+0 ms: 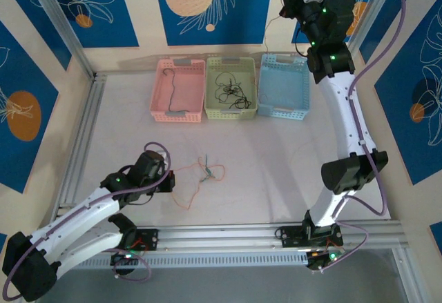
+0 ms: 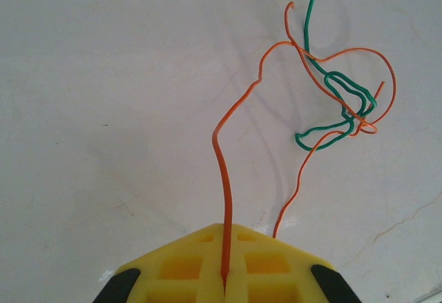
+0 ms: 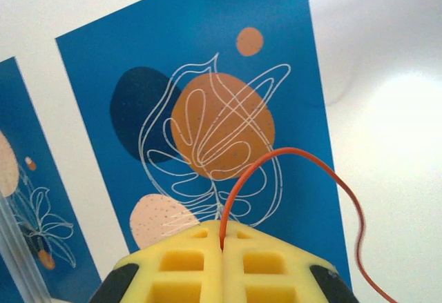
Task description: Untangle the cables
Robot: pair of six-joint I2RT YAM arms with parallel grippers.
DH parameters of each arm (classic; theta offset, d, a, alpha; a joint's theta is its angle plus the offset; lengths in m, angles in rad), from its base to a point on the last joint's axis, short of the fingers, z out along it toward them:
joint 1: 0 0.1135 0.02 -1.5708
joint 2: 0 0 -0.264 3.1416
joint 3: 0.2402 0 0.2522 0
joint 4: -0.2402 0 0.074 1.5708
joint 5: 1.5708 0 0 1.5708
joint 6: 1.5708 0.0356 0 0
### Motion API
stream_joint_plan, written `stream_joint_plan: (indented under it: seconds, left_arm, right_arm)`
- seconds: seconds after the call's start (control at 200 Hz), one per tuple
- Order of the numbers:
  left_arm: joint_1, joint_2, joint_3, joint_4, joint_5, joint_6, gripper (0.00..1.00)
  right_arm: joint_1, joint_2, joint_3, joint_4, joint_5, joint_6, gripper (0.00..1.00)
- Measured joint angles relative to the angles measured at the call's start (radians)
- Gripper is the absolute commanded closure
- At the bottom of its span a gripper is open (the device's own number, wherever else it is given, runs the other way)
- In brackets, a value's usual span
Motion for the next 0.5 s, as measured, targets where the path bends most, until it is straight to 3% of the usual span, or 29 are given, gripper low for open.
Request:
stream_joint_plan:
  seconds: [0.5]
  left_arm:
    - [0.0, 0.001, -0.013, 0.001, 0.0, 0.0, 1.0]
  right_arm:
    - [-0.003, 0.146, 0.194, -0.08, 0.162, -0.054, 1.0]
